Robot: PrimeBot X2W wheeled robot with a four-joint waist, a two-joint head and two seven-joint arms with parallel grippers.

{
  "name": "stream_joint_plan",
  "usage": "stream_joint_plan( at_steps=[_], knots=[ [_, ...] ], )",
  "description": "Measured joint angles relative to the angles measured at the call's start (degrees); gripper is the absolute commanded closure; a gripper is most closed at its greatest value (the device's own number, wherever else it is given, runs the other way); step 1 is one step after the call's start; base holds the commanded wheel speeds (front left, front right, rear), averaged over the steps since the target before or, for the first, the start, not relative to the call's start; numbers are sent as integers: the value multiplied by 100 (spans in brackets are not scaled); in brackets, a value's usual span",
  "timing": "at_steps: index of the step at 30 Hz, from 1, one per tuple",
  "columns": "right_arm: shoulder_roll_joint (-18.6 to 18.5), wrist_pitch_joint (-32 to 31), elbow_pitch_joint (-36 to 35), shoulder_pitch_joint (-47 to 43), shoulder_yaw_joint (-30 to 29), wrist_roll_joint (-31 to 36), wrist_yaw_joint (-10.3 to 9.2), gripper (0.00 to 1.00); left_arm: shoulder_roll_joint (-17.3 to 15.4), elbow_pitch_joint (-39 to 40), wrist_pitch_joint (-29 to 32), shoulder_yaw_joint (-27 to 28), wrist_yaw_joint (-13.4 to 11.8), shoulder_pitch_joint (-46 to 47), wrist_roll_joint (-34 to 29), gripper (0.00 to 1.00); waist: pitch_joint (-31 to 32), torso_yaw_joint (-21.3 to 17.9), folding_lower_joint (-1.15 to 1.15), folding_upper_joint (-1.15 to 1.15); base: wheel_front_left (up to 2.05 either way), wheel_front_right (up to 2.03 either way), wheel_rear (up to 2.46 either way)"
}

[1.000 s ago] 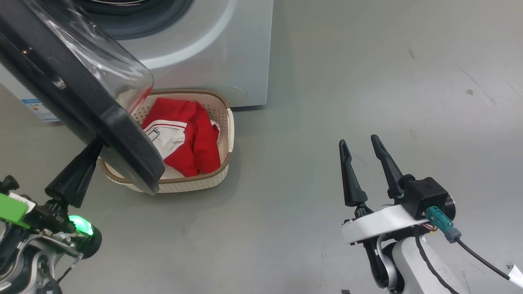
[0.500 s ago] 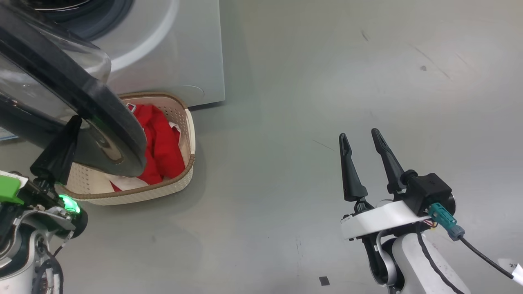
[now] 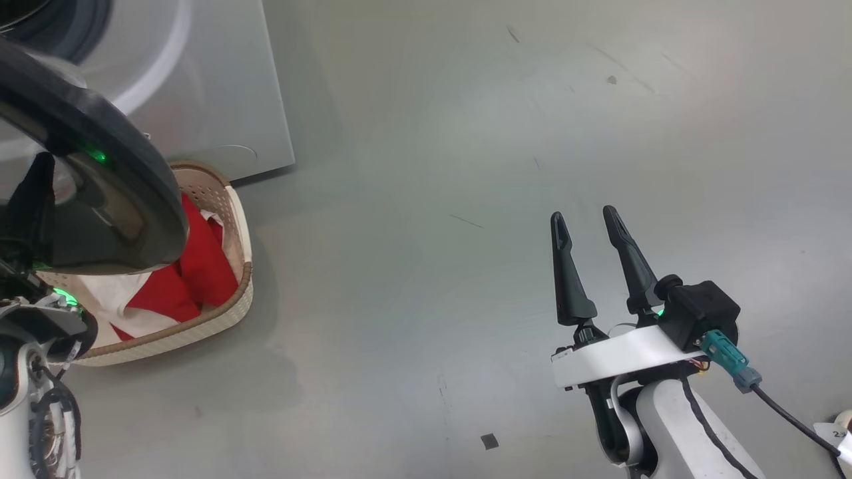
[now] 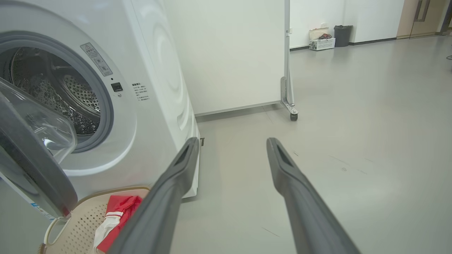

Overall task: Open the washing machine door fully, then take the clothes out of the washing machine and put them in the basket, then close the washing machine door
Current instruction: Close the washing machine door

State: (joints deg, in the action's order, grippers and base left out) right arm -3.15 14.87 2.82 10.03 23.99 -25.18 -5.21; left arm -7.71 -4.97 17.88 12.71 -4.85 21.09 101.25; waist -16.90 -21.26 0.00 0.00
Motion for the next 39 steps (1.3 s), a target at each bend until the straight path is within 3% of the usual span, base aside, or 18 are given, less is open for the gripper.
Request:
stream_joint_plan(
  at_steps=[9,16,24,32,39],
  knots=[
    [14,0,-75,-15,-27,-54,-56,0,7,-256,-341,-13,-23,313,-190,100,-87,-423,0,0,0,0,0],
    [27,0,-154,-80,-174,-53,-98,0,124,-422,-382,-236,-12,566,-302,100,-115,-434,0,0,0,0,0],
    [34,0,-175,-90,-303,76,-99,0,138,-728,-344,-498,332,534,-430,100,10,-188,0,0,0,0,0],
    [34,0,-88,-95,-461,303,-71,0,158,-886,-54,-1056,849,62,-814,100,266,208,0,0,0,0,0],
    [33,0,12,-166,-572,439,63,0,-60,-898,-119,-1564,1122,-422,-1847,100,533,675,0,0,0,0,0]
  ],
)
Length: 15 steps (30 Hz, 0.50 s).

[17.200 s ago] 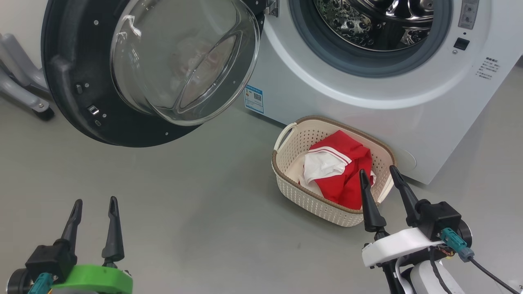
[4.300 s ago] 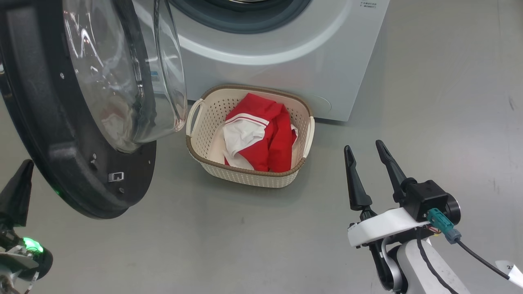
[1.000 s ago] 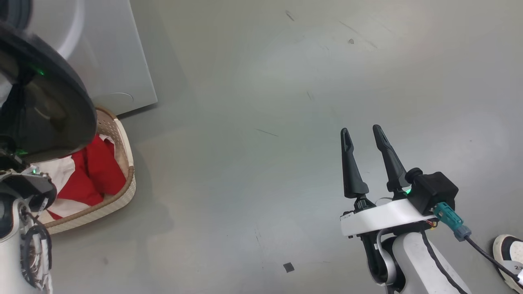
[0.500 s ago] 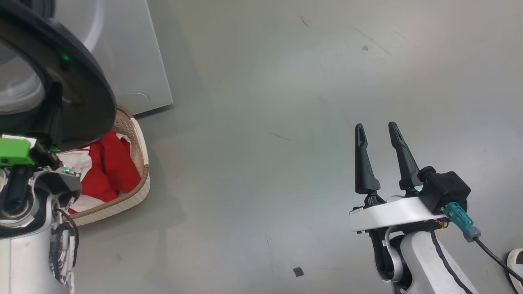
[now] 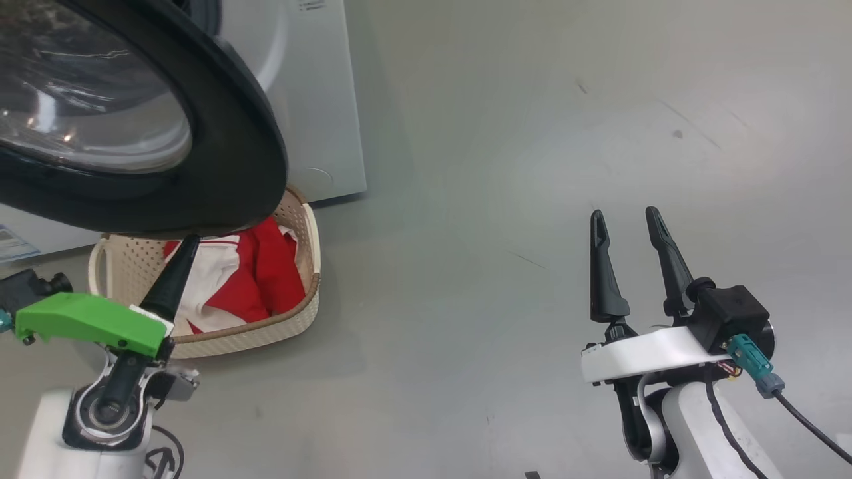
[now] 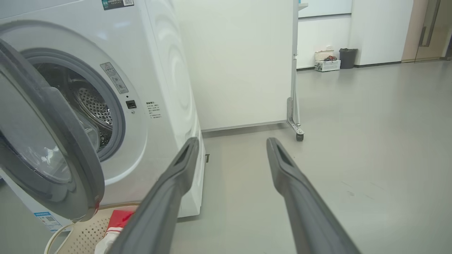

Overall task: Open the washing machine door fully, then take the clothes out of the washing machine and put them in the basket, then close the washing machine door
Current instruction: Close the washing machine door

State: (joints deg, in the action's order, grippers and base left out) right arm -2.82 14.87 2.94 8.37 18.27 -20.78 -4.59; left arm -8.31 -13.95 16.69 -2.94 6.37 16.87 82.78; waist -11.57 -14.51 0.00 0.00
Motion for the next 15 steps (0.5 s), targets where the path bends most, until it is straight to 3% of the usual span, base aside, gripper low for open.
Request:
stream_joint_plan(
  at_steps=[9,15],
  knots=[
    [0,0,54,-220,-153,29,92,0,-267,250,-734,-241,51,-418,-1154,100,342,666,0,0,0,0,0],
    [1,0,48,-309,-186,29,97,0,-717,436,-1361,-466,53,-641,-2302,100,498,1020,0,0,0,0,0]
  ],
)
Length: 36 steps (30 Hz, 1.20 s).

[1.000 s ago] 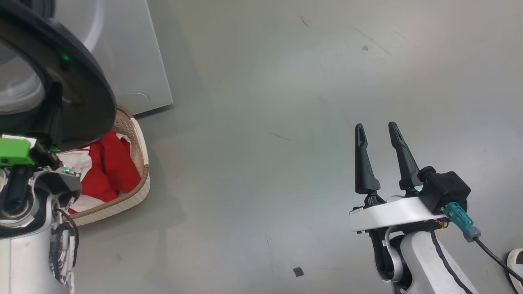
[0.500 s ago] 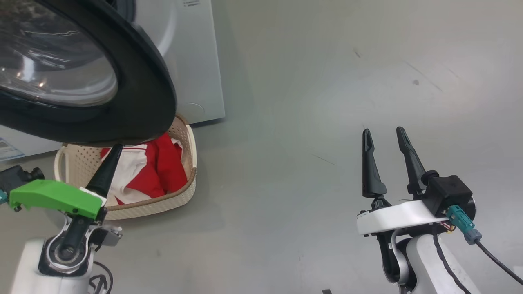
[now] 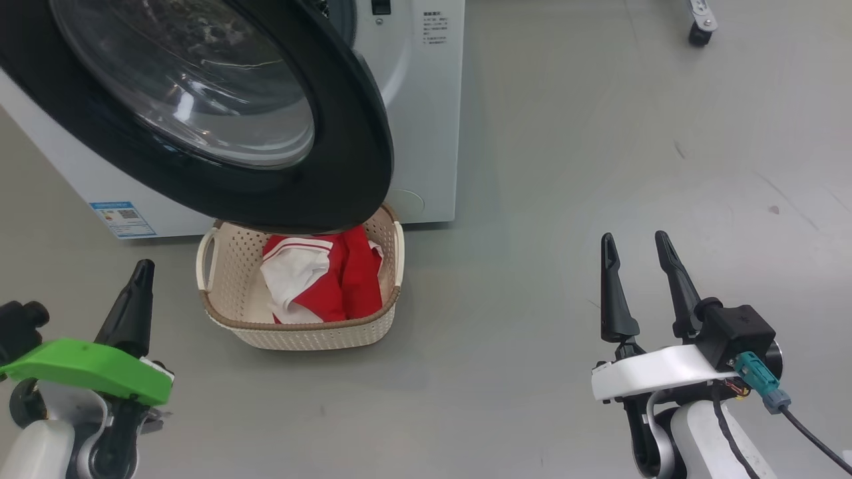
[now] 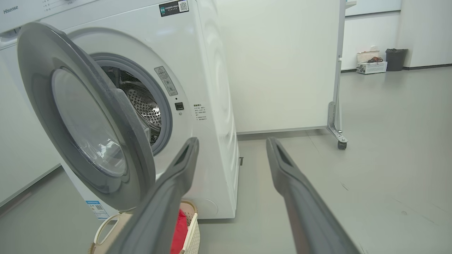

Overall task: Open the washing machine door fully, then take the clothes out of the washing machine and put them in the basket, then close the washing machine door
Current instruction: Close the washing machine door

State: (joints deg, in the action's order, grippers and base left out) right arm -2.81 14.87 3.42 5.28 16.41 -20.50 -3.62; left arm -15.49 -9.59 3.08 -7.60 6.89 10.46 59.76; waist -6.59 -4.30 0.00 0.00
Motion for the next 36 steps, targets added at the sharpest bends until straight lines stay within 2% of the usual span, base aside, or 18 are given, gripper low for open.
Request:
stream_joint_plan(
  at_steps=[7,9,14,17,18,19,20,21,26,36],
  knots=[
    [0,0,-11,-24,-4,0,4,0,-230,235,-883,-261,3,-301,-1096,100,128,390,0,0,0,0,0],
    [-1,0,-2,-25,12,0,59,0,-314,243,-1157,-281,3,-405,-1403,100,143,457,0,0,0,0,0],
    [0,0,1,-27,18,0,101,0,-319,233,-1704,-363,4,-647,-1862,100,159,508,0,0,0,0,0],
    [0,0,5,-29,15,0,102,0,-300,165,-1761,-372,-7,-745,-2038,99,151,515,0,0,0,0,0],
    [-1,0,7,-29,14,0,103,0,-300,122,-1761,-370,-14,-778,-2156,68,147,516,0,0,0,0,0],
    [0,0,8,-29,14,0,103,0,-292,104,-1761,-354,-52,-808,-2230,16,144,517,0,0,0,0,0],
    [0,0,8,-30,14,0,103,0,-267,97,-1762,-327,-99,-824,-2268,16,140,518,0,0,0,0,0],
    [0,0,9,-30,14,0,103,0,-242,94,-1779,-303,-138,-827,-2313,0,137,518,0,0,0,0,0],
    [-1,0,15,-30,12,0,105,0,-37,60,-1778,-121,-264,-842,-2409,0,122,511,0,0,0,0,0],
    [-1,0,37,-30,0,2,118,0,205,153,-1778,97,-264,-846,-2639,0,110,507,0,0,0,0,0]
  ],
)
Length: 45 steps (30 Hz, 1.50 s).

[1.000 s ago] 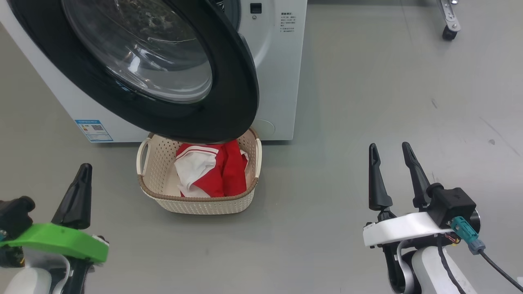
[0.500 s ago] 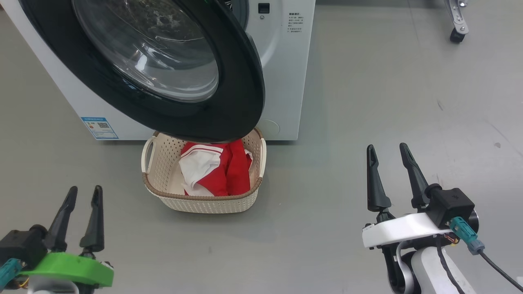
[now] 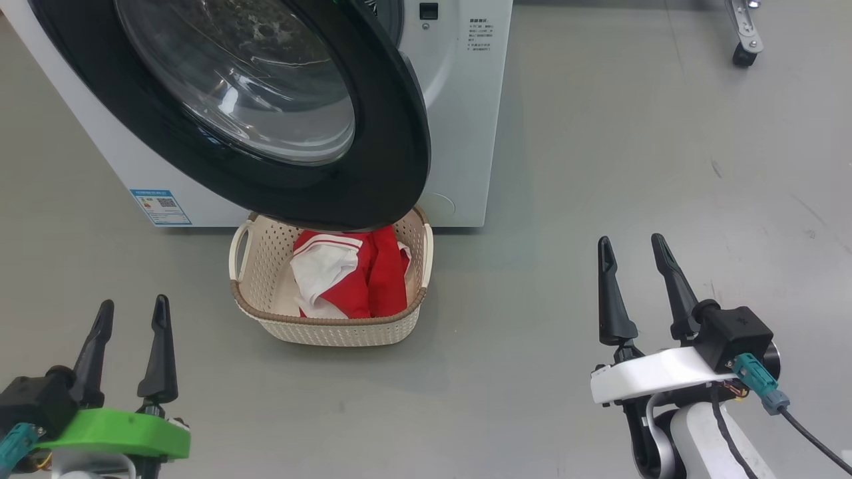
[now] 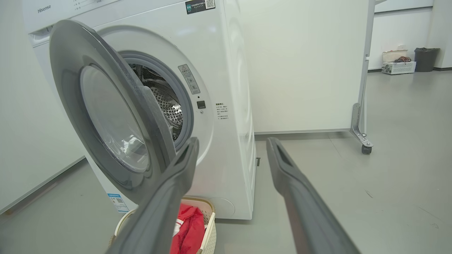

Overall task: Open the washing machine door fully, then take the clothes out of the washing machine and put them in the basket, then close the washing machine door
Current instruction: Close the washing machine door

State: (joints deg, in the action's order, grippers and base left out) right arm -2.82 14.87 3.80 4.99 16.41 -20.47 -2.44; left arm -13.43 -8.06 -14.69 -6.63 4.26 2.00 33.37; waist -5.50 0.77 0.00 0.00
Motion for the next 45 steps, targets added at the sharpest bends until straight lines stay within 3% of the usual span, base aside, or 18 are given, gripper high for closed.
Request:
stream_joint_plan(
  at_steps=[39,40,42,45],
  knots=[
    [0,0,-11,2,25,147,54,0,478,168,0,407,215,-116,-605,0,-151,28,0,0,0,0,0],
    [0,0,-12,2,31,167,64,4,483,172,0,407,216,-116,-631,0,-173,34,0,0,0,0,0],
    [-2,0,-40,5,58,283,126,100,494,185,0,405,218,-115,-634,0,-219,48,0,0,0,0,0],
    [-46,0,-145,60,159,573,224,100,520,210,0,387,242,-114,-635,0,-300,78,0,0,0,0,0]
  ],
)
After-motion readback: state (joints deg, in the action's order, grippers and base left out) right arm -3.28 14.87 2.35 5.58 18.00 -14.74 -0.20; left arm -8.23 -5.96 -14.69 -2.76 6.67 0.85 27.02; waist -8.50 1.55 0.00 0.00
